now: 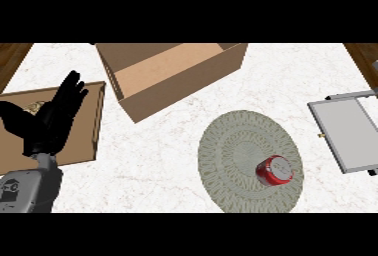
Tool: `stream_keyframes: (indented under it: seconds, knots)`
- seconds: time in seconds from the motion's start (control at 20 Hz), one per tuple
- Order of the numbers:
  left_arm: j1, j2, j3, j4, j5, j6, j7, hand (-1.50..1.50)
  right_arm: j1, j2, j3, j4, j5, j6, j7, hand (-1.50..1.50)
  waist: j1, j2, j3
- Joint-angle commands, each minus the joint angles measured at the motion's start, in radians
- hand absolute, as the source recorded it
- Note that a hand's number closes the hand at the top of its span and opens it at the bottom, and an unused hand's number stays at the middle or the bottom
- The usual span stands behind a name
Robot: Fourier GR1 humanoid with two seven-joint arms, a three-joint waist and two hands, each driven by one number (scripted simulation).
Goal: Pick the squash from the placemat and place it in the tiered shelf
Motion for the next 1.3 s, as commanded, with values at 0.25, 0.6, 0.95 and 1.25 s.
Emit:
stream_keyframes:
  seconds: [0.25, 0.6, 0.95, 1.25]
  knots:
    - [-0.011, -0.039, -0.04, -0.069, -0.036, 0.049, 0.067, 0.0, 0.156, -0.145, -0.436, 0.156, -0.321, -0.032, -0.258, 1.5, 0.004, 0.003, 0.001]
    - [-0.008, -0.012, 0.014, 0.043, -0.004, -0.027, -0.045, 0.0, 0.204, -0.257, -0.508, 0.326, -0.419, -0.063, -0.382, 1.5, 0.013, 0.007, 0.0]
    - [-0.052, -0.01, 0.007, 0.016, -0.024, -0.002, 0.018, 0.0, 0.335, -0.192, -0.526, 0.335, -0.427, -0.114, -0.495, 1.5, 0.011, 0.006, 0.0]
    - [-0.07, -0.026, 0.004, 0.068, -0.041, 0.008, -0.005, 0.0, 0.278, -0.314, -0.583, 0.462, -0.375, -0.176, -0.407, -1.5, 0.012, 0.009, -0.001]
